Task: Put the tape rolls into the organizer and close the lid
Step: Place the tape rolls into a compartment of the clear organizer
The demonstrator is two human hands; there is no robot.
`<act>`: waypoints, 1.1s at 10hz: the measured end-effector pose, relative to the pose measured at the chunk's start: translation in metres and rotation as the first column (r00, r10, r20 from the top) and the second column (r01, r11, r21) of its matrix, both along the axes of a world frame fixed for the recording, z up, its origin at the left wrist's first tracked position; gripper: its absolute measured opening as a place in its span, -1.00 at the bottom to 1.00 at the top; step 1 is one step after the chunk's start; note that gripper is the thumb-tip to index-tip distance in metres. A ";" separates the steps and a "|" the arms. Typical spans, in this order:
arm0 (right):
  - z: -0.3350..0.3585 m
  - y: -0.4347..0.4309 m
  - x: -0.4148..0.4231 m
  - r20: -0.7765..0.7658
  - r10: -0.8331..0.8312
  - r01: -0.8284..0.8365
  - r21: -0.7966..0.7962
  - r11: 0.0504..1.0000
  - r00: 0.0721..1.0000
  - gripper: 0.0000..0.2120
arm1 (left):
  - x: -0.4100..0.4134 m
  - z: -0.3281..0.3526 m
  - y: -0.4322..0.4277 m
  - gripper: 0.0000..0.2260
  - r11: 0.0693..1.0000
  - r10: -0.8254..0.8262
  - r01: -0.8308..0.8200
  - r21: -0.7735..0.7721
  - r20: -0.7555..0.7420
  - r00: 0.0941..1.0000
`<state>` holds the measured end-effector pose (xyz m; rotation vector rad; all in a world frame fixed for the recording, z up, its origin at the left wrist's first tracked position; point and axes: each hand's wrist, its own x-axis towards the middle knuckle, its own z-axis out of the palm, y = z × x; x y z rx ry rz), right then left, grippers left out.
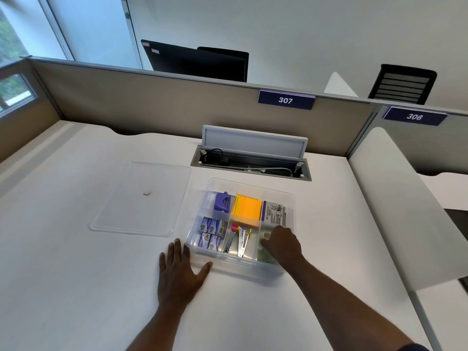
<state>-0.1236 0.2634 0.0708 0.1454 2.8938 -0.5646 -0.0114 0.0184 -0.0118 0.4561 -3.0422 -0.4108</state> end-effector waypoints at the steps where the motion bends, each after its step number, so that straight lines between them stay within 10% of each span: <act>1: -0.004 -0.001 0.002 -0.013 0.007 -0.007 -0.002 1.000 1.000 -0.63 | 0.000 0.001 0.000 -0.17 1.000 0.001 -0.001 -0.002 -0.001 1.000; 11: -0.016 -0.009 0.005 -0.023 0.031 -0.032 -0.034 0.999 0.999 -0.63 | 0.001 0.005 0.002 -0.18 1.000 -0.003 0.003 0.007 -0.012 1.000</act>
